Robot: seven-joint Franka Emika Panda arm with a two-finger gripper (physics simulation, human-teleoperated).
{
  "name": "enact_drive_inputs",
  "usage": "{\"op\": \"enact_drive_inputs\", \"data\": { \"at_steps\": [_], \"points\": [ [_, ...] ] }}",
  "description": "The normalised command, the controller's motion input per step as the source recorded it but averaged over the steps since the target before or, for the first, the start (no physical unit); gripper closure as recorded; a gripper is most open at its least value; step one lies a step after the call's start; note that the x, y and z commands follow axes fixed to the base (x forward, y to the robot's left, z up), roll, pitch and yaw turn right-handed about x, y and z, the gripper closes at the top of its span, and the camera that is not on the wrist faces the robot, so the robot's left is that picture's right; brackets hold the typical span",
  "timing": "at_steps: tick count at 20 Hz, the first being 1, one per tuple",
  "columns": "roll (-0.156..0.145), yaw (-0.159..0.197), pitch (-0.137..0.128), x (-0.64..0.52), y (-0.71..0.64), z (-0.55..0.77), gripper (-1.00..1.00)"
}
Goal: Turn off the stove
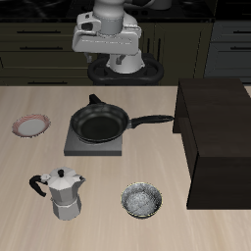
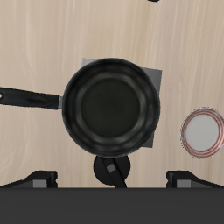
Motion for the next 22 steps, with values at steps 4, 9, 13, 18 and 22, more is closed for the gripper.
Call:
{"op": "enact_drive_inputs", "data": {
  "at_steps": [4,9,13,18,22],
  "points": [
    [0.055,0.054,-0.011,-0.12,-0.12,-0.24,-1.0],
    [0.082,0.041,0.008,-0.11,-0.18,-0.28,-1.0],
    [0.037,0.059,-0.022,-0.09,-0.08,-0.19,-1.0],
    [0.014,0.054,-0.032,-0.15,-0.08,-0.36,-1.0],
    [-0.015,0.05,-0.028,-0.17,-0.05,-0.29,-1.0]
  ]
}}
